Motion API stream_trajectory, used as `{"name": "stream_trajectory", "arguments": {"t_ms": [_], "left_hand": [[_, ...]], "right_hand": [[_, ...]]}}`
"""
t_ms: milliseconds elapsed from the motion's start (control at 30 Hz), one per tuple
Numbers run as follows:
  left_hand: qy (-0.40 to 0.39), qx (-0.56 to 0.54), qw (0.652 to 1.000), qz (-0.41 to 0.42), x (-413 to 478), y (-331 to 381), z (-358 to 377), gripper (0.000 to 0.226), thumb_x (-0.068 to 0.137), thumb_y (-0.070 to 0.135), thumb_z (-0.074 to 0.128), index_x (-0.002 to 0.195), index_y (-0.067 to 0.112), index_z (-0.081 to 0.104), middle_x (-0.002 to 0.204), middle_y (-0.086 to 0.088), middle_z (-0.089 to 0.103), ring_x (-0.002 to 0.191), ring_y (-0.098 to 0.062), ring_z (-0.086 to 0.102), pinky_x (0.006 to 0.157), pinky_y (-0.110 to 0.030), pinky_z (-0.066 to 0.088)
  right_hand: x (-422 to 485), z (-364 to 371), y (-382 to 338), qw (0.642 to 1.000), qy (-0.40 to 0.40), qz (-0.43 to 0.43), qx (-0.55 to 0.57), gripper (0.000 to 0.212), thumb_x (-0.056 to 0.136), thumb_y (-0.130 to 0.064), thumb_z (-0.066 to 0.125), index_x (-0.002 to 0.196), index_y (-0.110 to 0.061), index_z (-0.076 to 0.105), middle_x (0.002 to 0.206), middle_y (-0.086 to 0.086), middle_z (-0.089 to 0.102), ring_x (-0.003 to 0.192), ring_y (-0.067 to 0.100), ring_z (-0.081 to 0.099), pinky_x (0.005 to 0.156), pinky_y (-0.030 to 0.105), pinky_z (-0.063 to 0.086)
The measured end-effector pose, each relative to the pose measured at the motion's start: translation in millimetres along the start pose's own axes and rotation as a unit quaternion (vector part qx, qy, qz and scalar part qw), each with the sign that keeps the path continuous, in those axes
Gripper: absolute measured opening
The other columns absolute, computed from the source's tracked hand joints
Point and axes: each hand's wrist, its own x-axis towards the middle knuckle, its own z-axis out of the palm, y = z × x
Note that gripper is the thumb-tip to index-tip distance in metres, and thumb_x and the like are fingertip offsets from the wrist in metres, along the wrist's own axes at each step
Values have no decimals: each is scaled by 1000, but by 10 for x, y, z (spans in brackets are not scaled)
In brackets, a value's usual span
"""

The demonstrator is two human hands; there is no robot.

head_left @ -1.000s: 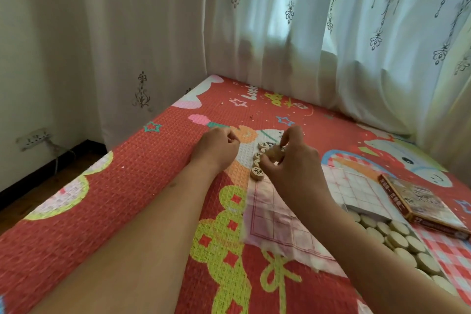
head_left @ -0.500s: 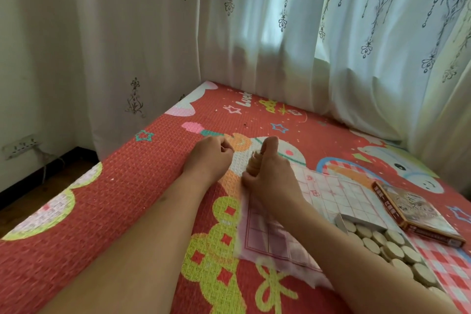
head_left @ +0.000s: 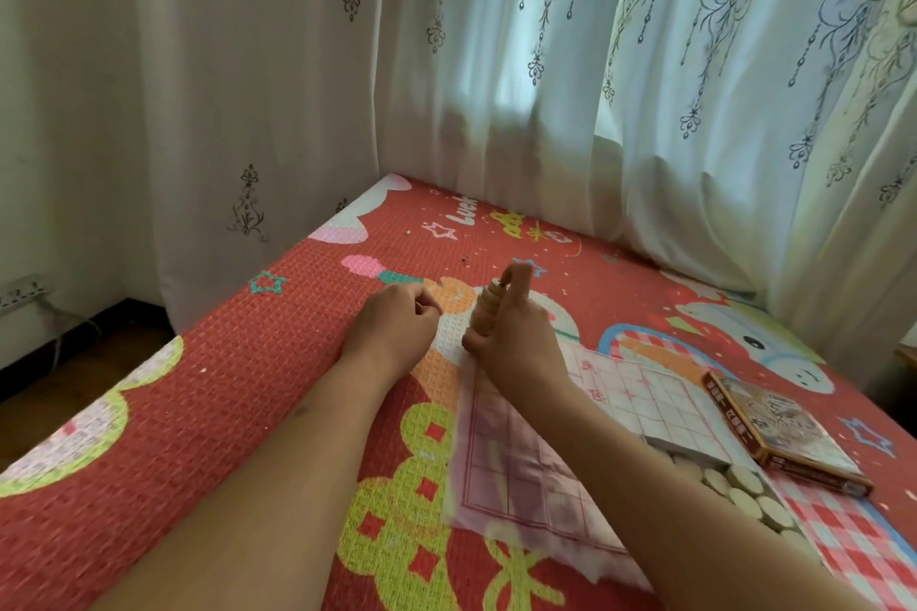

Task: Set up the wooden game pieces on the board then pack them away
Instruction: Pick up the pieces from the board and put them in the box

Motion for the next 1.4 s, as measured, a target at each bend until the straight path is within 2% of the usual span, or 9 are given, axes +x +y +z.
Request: {"name": "stream_trajectory", "arguments": {"t_ms": [133,300,400,567,767,1067,1167,1300,1400], "left_hand": [[-10,-4,1000,-10,-1,0,-2,21,91,15,48,92,19,68,72,2,61,59,-13,51,53,-25,36],[-11,1,1000,-14,6,6,-2,21,91,17,48,93,20,68,69,5,58,57,-12,51,51,-25,34],[-10,-1,1000,-14,-7,-3,0,20,91,17,48,94,19,68,69,5,57,57,-12,51,51,-25,34],[-9,-7,1000,-12,-7,-10,6,20,92,17,48,93,19,68,69,6,56,57,-12,49,51,-25,34],[-10,0,1000,-11,-11,-3,4,20,92,17,48,94,19,68,74,4,58,59,-13,49,53,-26,36],[-12,17,1000,-7,-8,-1,6,20,92,19,48,94,21,68,75,5,58,58,-11,48,52,-25,34],[-10,16,1000,-2,-11,7,4,21,92,17,48,94,20,69,76,6,59,60,-10,50,52,-25,35],[-10,17,1000,-1,-32,26,-7,21,92,16,48,94,21,68,82,4,61,64,-9,52,54,-25,38],[-3,38,999,23,-53,68,8,19,92,17,50,102,22,65,100,0,59,80,-13,57,69,-28,48]], "right_hand": [[202,-228,62,993,113,-36,22,49,80,-2,65,99,-22,25,67,-5,48,51,9,47,48,22,44],[73,79,329,998,18,-10,-61,46,82,-11,64,110,-18,29,72,-1,54,56,15,54,53,41,53],[82,145,373,998,15,-3,-58,54,79,-12,64,111,-23,22,80,5,57,64,21,61,58,45,55],[78,136,315,998,52,-28,-25,53,81,0,58,98,-30,18,73,1,51,58,16,54,54,42,53],[282,107,272,992,107,-61,3,51,82,-1,63,105,-22,23,75,2,52,59,23,58,49,34,51],[333,262,331,998,33,4,-47,62,84,-5,61,127,-17,18,84,5,54,61,14,54,56,29,47],[335,256,322,998,34,17,-40,51,88,-7,58,120,-21,21,83,3,54,60,9,51,57,27,42],[303,222,278,999,44,19,-11,47,89,-7,56,117,-26,23,79,4,57,61,15,57,55,32,48],[255,79,157,995,75,26,68,51,90,-6,57,98,-43,23,71,1,56,55,9,55,54,22,45]]}}
